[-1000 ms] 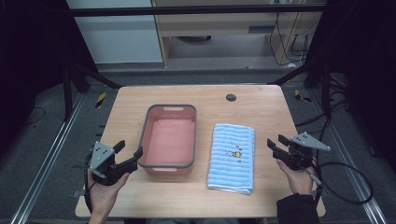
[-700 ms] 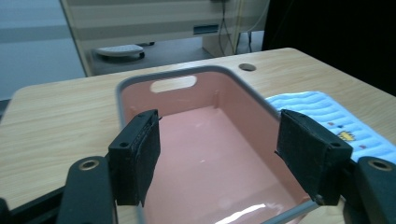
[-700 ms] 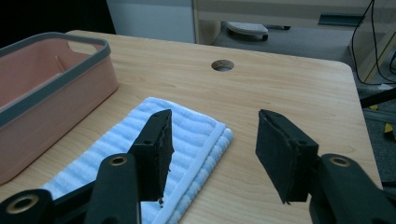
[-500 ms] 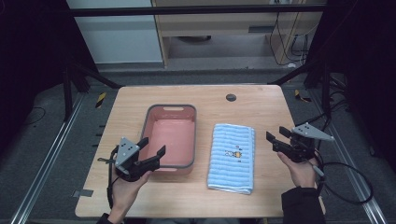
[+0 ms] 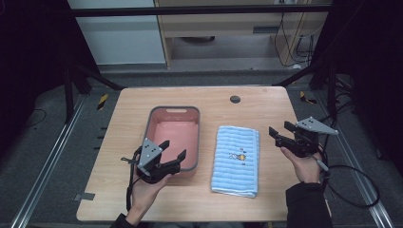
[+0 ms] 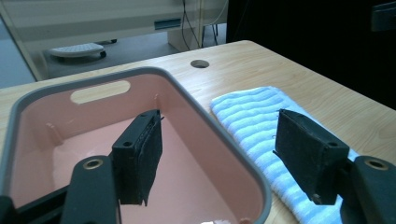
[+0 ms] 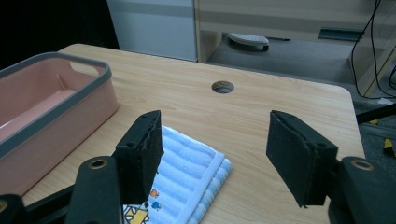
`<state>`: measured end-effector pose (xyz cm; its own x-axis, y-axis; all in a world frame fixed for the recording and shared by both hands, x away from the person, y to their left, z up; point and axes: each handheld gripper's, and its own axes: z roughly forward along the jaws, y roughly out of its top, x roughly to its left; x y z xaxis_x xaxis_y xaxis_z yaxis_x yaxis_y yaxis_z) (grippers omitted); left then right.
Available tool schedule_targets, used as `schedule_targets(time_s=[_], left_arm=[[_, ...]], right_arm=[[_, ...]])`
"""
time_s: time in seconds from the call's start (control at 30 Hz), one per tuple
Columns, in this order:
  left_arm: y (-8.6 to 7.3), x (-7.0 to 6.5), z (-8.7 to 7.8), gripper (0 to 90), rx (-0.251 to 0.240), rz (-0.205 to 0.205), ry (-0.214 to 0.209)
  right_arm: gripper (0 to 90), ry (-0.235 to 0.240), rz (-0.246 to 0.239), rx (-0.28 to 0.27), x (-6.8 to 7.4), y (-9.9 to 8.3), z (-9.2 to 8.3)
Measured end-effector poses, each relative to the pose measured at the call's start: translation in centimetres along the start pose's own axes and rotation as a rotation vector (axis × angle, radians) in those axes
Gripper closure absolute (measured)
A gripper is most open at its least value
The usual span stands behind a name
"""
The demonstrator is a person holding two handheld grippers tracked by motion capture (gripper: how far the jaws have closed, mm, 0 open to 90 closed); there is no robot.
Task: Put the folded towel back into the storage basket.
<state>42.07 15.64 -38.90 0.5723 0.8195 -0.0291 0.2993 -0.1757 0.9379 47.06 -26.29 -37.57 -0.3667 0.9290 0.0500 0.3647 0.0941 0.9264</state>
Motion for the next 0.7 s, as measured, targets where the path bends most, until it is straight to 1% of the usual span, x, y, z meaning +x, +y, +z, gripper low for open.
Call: schedule_targets(time_s=[0.17, 0.3, 0.43, 0.47, 0.7], left_arm=[[0.3, -1.0, 0.8, 31.6, 0.003, 0.009, -0.021], [0.4, -1.7, 1.3, 32.1, 0.004, 0.022, -0.036], [0.5, -2.3, 1.9, 33.6, 0.004, 0.021, -0.055], [0.4, -2.7, 2.2, 34.3, 0.007, 0.023, -0.065], [0.2, -3.6, 3.0, 35.7, 0.019, 0.020, -0.083]], right_arm=[[34.7, 0.004, 0.003, -0.004, -0.1, 0.4, 0.6], [34.1, 0.005, -0.006, -0.002, -0.1, 0.7, 0.9], [33.5, 0.008, -0.001, -0.013, -0.2, 0.9, 1.2], [33.6, 0.006, 0.007, -0.019, -0.4, 0.9, 1.4], [34.9, -0.001, -0.003, -0.016, -0.7, 0.9, 2.2]])
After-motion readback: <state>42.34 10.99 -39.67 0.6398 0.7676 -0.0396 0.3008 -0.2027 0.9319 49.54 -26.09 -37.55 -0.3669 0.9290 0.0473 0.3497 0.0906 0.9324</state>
